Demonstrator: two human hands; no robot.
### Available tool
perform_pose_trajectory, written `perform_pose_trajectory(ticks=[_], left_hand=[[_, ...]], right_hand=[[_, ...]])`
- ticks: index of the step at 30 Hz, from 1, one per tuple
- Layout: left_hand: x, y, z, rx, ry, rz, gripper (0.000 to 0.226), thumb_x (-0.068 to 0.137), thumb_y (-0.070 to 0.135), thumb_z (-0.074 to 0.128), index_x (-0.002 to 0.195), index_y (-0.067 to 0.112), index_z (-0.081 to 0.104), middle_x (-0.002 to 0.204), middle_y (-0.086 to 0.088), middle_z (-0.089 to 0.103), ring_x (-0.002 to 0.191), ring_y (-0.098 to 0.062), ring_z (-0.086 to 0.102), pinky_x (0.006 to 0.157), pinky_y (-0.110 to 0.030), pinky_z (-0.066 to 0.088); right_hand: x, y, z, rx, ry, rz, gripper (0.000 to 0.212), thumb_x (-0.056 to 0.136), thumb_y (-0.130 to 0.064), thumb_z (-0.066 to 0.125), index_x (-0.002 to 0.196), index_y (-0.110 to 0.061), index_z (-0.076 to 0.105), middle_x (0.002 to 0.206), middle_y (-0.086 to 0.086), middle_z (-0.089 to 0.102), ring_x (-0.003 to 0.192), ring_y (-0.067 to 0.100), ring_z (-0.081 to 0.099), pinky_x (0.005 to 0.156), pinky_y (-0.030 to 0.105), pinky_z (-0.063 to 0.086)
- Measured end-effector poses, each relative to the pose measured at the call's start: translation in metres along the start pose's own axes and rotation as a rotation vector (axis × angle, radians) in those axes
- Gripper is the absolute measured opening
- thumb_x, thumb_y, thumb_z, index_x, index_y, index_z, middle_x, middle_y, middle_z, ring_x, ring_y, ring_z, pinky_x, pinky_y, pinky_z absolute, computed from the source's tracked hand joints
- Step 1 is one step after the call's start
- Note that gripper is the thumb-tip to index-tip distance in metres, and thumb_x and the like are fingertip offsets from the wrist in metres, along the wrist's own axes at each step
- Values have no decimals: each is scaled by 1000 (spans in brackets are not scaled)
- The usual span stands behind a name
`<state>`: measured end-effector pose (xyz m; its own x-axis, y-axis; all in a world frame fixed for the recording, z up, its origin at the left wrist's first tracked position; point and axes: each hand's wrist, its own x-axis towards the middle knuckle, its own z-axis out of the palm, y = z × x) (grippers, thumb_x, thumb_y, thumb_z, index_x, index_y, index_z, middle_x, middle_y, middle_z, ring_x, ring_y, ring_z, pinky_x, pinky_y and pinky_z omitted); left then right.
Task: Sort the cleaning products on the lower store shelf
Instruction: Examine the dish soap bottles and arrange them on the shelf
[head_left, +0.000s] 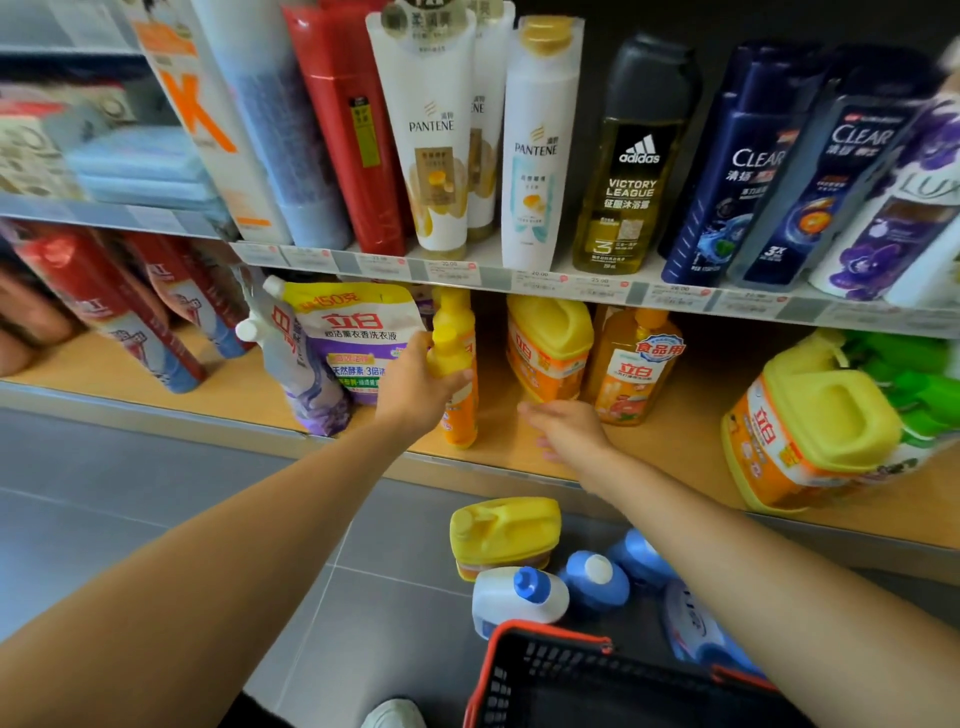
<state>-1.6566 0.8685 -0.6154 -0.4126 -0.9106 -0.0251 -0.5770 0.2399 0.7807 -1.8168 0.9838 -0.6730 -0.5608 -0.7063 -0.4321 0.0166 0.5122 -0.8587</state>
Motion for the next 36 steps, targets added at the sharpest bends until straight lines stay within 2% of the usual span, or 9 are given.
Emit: perform_pose_trajectory(ticks=[5,10,15,18,20,22,27,31,36], left_hand=[[-22,20,-7,-39,-52,67,43,88,45,74,120,22,57,110,2,68,101,-20,66,88,-46,57],[-61,63,-9,-374,-178,74,32,91,35,74,115,17,62,110,-4,73,104,-24,71,87,-45,61],[-108,98,1,-585,-320,40,24,96,29,67,117,16,66,105,-7,76,93,-22,74,76,-33,62],[-129,118,7,-621,-345,10,17,98,32,63,110,21,67,100,3,78,91,-15,75,70,-26,60],[-142,128,11,-653,-325,46,13,98,30,64,107,22,68,97,7,78,91,-10,74,69,-22,58],[-156,132,13,-694,-320,104,16,97,26,66,111,19,67,100,4,77,95,-12,74,73,-24,59],[-184,142,27,-825,-412,232,38,97,37,58,134,27,61,119,-2,72,111,-18,69,87,-29,57],[-186,157,35,-921,-479,193,35,105,38,43,133,32,63,123,-6,71,117,-22,66,99,-43,53],[-184,162,40,-964,-524,197,34,97,35,56,129,29,66,122,-8,72,115,-22,68,90,-35,57]], right_hand=[[-30,4,-24,-196,-128,-316,65,83,-36,81,139,-11,56,128,6,63,109,15,60,80,21,47],[-73,1,-48,-263,-176,-469,97,72,-41,89,152,-22,38,135,-5,54,121,13,52,97,29,46],[-123,2,-79,-135,-161,-521,67,70,-33,92,125,-26,54,117,-9,68,102,5,68,84,27,57],[-152,11,-102,-24,-189,-495,62,73,-22,90,126,-19,58,116,-1,72,106,14,70,89,36,58],[-172,21,-117,15,-190,-492,56,74,-17,89,121,-26,60,112,-6,74,102,12,71,84,31,59],[-192,29,-129,43,-178,-503,52,74,-16,89,116,-31,61,108,-12,74,97,8,72,78,23,57],[-222,44,-143,184,-149,-508,46,78,-18,86,118,-24,66,108,-3,76,98,15,73,80,25,57],[-230,45,-151,377,-304,-361,43,80,-15,78,120,-14,65,112,12,74,102,29,72,85,37,58],[-232,45,-164,506,-522,-219,50,83,-14,69,131,-7,58,123,27,66,102,36,70,91,44,57]])
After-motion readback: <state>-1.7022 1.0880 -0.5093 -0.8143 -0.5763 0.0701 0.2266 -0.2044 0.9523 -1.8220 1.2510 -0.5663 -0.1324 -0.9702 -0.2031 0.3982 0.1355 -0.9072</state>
